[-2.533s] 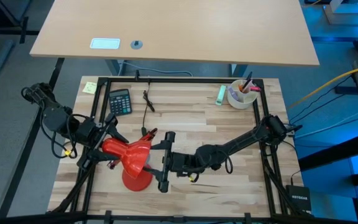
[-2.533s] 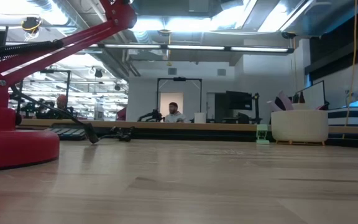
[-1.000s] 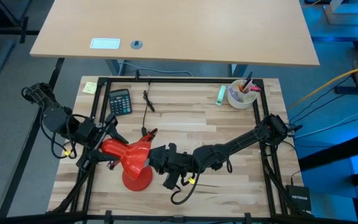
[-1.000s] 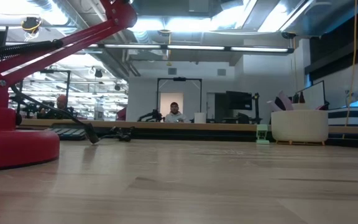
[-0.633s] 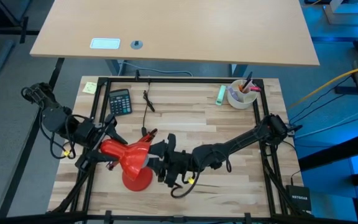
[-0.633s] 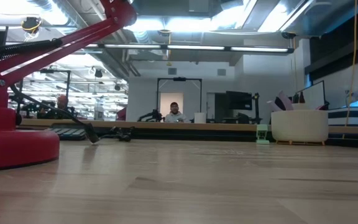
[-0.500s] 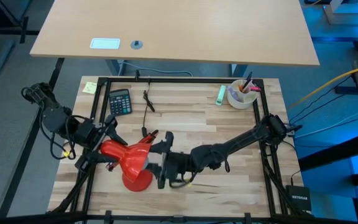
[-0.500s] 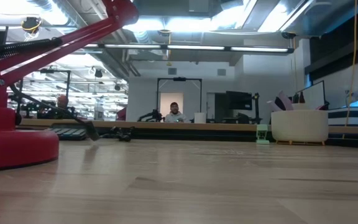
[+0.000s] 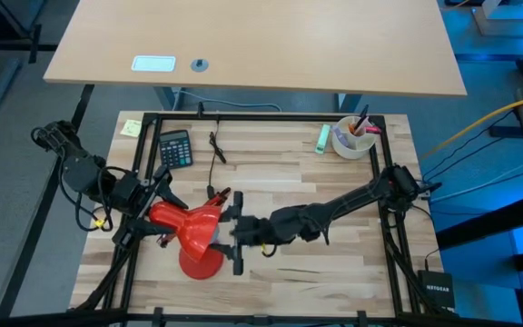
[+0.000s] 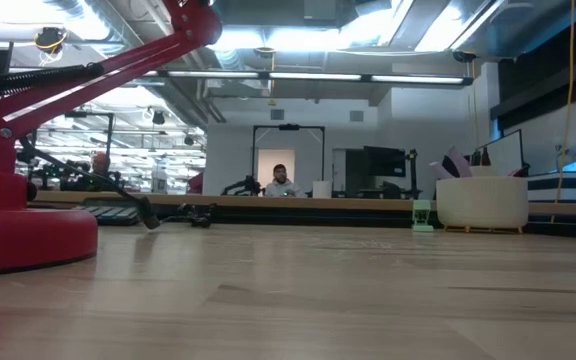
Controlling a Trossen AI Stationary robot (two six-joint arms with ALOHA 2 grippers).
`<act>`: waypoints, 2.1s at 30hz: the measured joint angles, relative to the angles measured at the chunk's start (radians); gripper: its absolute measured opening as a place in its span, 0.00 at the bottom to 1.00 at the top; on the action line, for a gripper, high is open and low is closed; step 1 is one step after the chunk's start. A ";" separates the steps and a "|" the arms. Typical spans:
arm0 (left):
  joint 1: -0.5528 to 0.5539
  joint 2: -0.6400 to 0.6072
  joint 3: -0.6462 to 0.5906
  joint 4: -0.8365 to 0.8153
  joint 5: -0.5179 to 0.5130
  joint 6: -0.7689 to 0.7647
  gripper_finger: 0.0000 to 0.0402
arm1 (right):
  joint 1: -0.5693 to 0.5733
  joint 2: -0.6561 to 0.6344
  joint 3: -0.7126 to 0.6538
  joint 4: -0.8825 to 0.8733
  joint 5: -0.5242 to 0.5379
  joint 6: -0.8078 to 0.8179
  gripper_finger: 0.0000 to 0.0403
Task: Screw lightbulb
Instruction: Insert the light bulb into the orange desk lamp
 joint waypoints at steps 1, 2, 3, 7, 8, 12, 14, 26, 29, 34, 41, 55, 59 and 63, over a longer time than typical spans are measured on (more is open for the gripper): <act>0.000 0.000 0.000 0.000 0.002 0.000 0.63 | 0.008 -0.002 0.000 -0.012 0.010 -0.048 0.58; 0.000 0.000 0.000 0.000 0.003 0.000 0.63 | 0.015 -0.005 0.000 -0.032 0.020 -0.083 0.59; 0.000 0.000 0.000 0.000 0.003 0.000 0.63 | 0.021 -0.011 0.000 -0.061 0.036 -0.098 0.61; 0.000 -0.001 0.000 -0.001 0.004 0.000 0.63 | 0.039 -0.058 0.000 -0.213 0.114 -0.144 0.71; 0.000 -0.001 0.000 -0.001 0.005 0.000 0.63 | 0.043 -0.075 0.000 -0.257 0.123 -0.158 0.74; 0.000 -0.001 0.000 -0.001 0.005 -0.001 0.63 | 0.064 -0.163 0.000 -0.398 0.221 -0.167 0.84; 0.000 -0.001 0.000 -0.001 0.006 -0.001 0.63 | 0.079 -0.213 0.000 -0.441 0.271 -0.183 0.87; 0.000 -0.001 0.000 -0.001 0.006 -0.003 0.63 | 0.092 -0.249 0.000 -0.370 0.120 -0.194 0.90; -0.001 -0.002 0.000 -0.002 0.006 -0.003 0.63 | 0.091 -0.246 0.000 -0.324 0.093 -0.228 0.90; -0.001 -0.002 0.000 -0.001 0.006 -0.003 0.63 | 0.092 -0.248 0.000 -0.276 0.093 -0.250 0.90; -0.001 -0.002 0.000 -0.002 0.006 -0.010 0.63 | 0.094 -0.248 0.000 -0.285 0.292 -0.347 0.98; 0.000 -0.004 0.000 -0.007 0.006 -0.019 0.63 | 0.188 -0.234 -0.067 -0.413 0.511 -0.502 0.90; -0.002 -0.004 0.000 -0.007 0.006 -0.019 0.63 | 0.190 -0.229 -0.212 -0.313 0.546 -0.524 0.88; -0.002 -0.003 0.000 -0.006 0.006 -0.020 0.63 | 0.156 -0.229 -0.358 -0.011 0.581 -0.685 0.85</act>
